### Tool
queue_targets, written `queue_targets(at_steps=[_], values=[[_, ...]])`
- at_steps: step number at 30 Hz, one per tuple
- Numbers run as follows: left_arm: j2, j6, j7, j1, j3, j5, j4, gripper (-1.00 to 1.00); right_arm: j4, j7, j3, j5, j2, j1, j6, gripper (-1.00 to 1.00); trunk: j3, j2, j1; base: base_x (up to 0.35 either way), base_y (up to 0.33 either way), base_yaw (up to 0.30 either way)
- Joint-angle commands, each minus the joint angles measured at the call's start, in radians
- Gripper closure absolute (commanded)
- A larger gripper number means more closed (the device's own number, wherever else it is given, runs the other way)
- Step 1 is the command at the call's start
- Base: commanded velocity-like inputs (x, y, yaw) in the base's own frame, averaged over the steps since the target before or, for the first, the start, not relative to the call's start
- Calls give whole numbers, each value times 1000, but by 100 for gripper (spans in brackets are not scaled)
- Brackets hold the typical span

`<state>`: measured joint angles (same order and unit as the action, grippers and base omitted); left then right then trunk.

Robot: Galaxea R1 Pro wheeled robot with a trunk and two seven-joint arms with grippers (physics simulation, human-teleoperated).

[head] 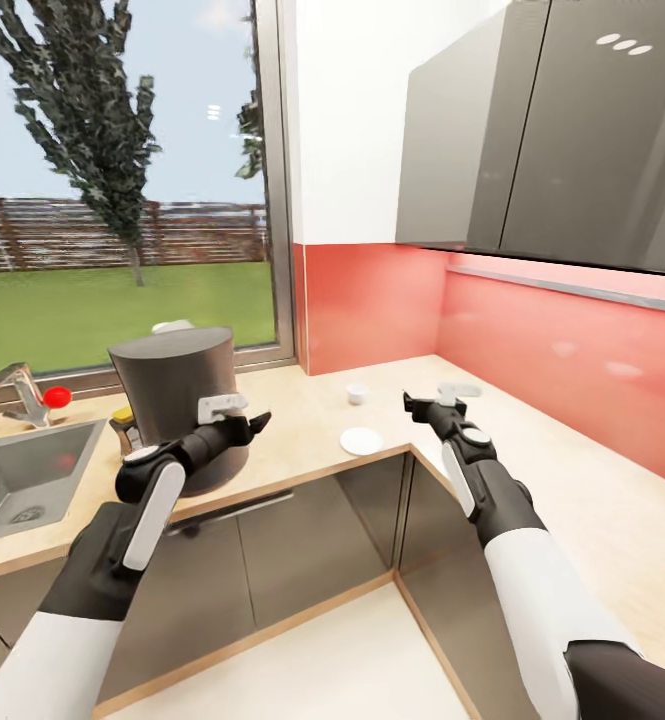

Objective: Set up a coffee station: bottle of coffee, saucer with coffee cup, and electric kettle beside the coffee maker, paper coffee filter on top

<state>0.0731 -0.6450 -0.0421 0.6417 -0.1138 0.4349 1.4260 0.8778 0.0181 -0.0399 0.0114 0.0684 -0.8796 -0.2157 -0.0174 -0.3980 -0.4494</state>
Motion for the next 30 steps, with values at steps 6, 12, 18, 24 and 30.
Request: queue_targets(at_steps=[6, 12, 18, 24, 30], values=[[-1, -9, -98, -3, 0, 2, -89, -100, -4, 2, -2, 2, 2, -1, -96, -100, -2, -2, -1, 0, 0, -232], [-1, -9, -170, -1, 6, 3, -143, -100, -10, 2, -2, 0, 2, -1, -116, -100, -2, -2, -1, 0, 0, -265], [4, -8, -170, -6, 8, 0, -150, -100, -7, 2, -3, 4, 7, -1, -289, -100, -2, -2, -1, 0, 0, -265], [10, -8, -166, -7, 7, -2, -153, -100, -3, 1, -4, 112, 7, -1, -440, -100, -1, -2, -1, 15, 0, -99], [9, -8, -165, -7, 6, -3, -199, -100, -7, -1, -1, 326, 2, -1, -515, -100, -1, -2, -1, 212, 0, -7]])
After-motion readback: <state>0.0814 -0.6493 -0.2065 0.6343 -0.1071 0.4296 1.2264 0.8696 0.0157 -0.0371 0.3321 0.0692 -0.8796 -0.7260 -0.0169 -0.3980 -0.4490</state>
